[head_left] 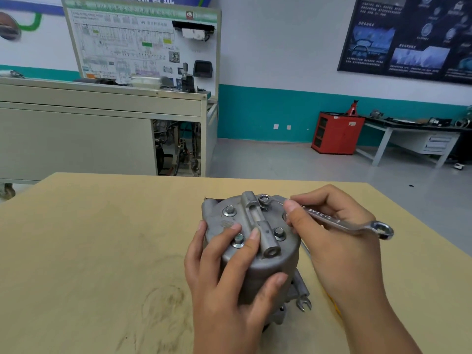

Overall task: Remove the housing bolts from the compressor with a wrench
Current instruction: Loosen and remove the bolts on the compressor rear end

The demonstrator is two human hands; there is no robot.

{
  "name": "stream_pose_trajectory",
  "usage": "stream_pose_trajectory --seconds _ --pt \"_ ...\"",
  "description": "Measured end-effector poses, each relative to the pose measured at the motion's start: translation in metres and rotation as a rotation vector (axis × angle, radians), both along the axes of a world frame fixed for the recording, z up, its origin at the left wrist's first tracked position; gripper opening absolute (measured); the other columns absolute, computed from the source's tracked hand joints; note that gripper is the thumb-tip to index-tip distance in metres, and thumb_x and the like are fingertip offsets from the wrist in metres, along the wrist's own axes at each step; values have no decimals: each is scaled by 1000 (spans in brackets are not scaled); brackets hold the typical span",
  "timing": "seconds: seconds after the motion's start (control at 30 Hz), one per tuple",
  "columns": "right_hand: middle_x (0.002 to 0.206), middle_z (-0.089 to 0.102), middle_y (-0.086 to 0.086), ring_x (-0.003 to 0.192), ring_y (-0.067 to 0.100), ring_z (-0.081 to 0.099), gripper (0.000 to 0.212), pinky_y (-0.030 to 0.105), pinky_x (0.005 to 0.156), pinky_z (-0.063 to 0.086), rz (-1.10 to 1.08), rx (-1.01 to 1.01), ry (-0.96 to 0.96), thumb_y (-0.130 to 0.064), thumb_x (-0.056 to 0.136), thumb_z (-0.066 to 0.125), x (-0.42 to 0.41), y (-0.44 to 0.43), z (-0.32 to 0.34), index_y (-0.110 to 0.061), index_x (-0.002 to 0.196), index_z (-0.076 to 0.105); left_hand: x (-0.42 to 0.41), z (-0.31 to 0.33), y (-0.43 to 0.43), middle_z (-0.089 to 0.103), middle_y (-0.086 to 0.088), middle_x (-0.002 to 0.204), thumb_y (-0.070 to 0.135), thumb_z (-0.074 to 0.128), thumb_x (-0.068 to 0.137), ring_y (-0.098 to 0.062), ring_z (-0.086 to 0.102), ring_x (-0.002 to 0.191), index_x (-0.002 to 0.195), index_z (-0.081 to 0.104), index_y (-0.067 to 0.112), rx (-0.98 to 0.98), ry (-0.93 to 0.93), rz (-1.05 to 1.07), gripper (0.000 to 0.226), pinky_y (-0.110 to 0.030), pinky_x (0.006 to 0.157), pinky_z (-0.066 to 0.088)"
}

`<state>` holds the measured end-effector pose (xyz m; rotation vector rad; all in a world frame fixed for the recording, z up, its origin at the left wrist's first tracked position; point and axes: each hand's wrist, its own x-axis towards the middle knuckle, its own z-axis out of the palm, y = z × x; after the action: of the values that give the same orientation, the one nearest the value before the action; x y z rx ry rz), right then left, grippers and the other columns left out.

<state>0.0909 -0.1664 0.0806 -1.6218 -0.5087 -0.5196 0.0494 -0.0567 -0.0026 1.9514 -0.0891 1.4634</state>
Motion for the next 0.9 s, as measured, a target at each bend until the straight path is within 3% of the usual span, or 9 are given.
stream_pose_trajectory --seconds 0.3,0.4,0.5,0.63,0.7,0.77,0.9 --pt "69 67 -10 61 2 61 3 8 54 43 -73 29 -45 -27 75 66 -12 11 -13 -26 77 65 -2 1 3 49 10 129 60 49 87 -31 33 134 119 55 31 36 -12 8 43 -28 114 23" --pt "69 66 -9 60 3 59 7 8 55 43 -104 69 -45 -32 73 67 -14 15 -21 -27 78 65 0 1 4 49 10 128 61 48 88 -32 34 134 118 55 31 46 -24 20 43 -28 114 23" --pt "69 64 -9 61 10 58 20 10 54 41 -155 -23 -83 -46 74 60 -16 17 -22 -27 80 64 0 2 3 49 10 127 61 47 88 -32 34 133 118 55 30 40 -29 19 44 -29 114 24" --pt "69 65 -13 62 1 59 6 5 55 40 -69 -64 -92 -28 78 64 -15 11 -17 -25 74 65 -1 2 3 49 7 129 60 49 87 -33 33 134 119 54 29 39 -16 7 44 -31 114 23" --pt "71 69 -10 64 0 62 1 9 59 45 37 17 26 -21 74 70 -9 1 -12 -21 74 69 -1 1 3 48 7 130 59 49 87 -32 32 135 120 53 30 35 -6 1 45 -30 114 22" --pt "67 70 -4 63 4 62 12 15 61 48 162 132 191 -8 64 77 5 -12 -6 -16 72 72 -2 1 2 47 8 131 60 49 87 -31 30 136 121 53 31 28 5 -5 45 -30 114 21" --pt "58 56 -1 59 8 47 11 23 58 31 374 309 548 -13 66 64 41 -23 2 -8 75 66 -2 -1 1 46 10 132 60 48 87 -30 28 138 121 52 33 11 23 -17 44 -33 114 23"
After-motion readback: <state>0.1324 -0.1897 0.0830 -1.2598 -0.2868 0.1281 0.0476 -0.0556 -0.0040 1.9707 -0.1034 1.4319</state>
